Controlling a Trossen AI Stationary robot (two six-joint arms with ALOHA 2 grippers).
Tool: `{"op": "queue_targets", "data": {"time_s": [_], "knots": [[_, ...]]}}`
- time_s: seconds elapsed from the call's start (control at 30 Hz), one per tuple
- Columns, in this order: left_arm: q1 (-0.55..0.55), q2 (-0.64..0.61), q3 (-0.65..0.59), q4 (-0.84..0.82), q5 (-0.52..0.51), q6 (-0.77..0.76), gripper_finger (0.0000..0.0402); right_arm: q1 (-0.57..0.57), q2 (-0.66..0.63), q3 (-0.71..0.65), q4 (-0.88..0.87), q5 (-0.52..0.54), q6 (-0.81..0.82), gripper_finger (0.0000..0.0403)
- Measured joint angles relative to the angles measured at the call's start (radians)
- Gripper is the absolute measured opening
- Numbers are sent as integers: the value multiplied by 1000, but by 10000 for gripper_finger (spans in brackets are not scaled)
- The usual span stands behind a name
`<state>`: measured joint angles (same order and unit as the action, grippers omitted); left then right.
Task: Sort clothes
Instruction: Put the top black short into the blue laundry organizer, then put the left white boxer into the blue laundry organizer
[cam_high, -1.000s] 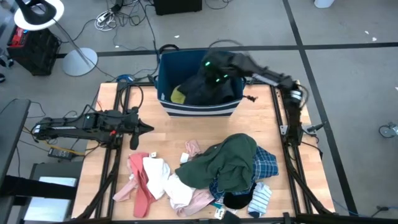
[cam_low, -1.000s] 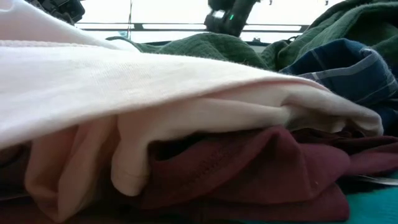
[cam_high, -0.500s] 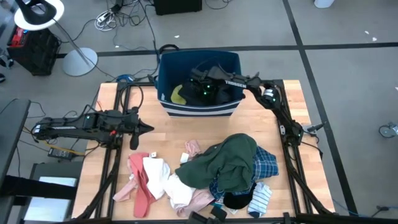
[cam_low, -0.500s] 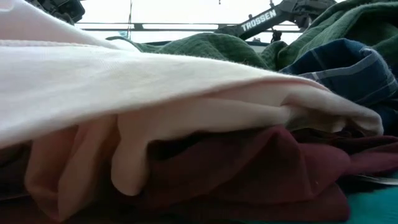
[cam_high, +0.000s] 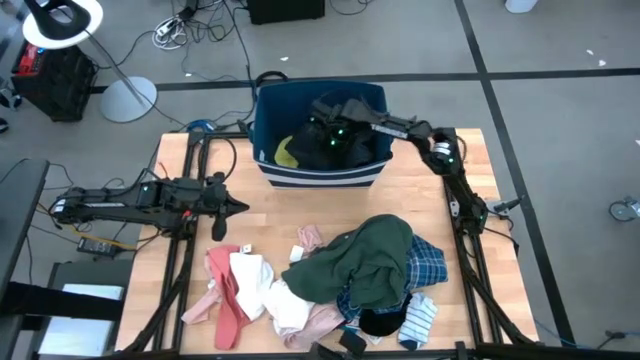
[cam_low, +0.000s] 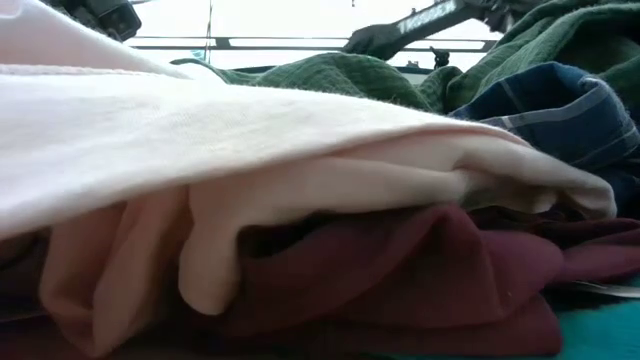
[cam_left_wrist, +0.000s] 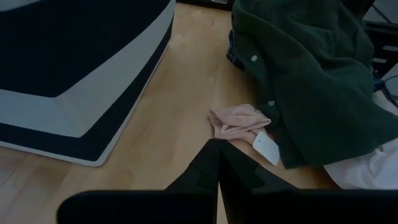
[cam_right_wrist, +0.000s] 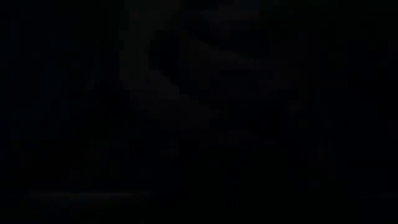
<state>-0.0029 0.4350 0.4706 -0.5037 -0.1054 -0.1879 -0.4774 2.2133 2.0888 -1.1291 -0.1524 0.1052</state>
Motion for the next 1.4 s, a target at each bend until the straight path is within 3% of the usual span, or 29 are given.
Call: {"op": "queue_targets", "data": {"time_s": [0.23, 0.4, 0.57, 0.77, 1.13, 1.4], "knots": [[0, 10, 0, 4, -18, 39, 11, 1, -201, 0, -5, 6, -16, 137], [0, 10, 0, 32, -92, 18, 11, 18, -341, 2, -13, 6, -36, 141], [0, 10, 0, 40, -33, 1, 11, 75, -474, 2, -13, 22, -56, 139], [0, 17, 19, 14, -14, -24, 11, 195, -589, 2, -66, 178, -49, 137], [-83, 124, 228, -143, -17, -47, 11, 507, -671, -3, -244, 501, 124, 134], [-196, 218, 281, -183, -33, -114, 3, 835, -767, -258, -251, 818, 397, 132]]}}
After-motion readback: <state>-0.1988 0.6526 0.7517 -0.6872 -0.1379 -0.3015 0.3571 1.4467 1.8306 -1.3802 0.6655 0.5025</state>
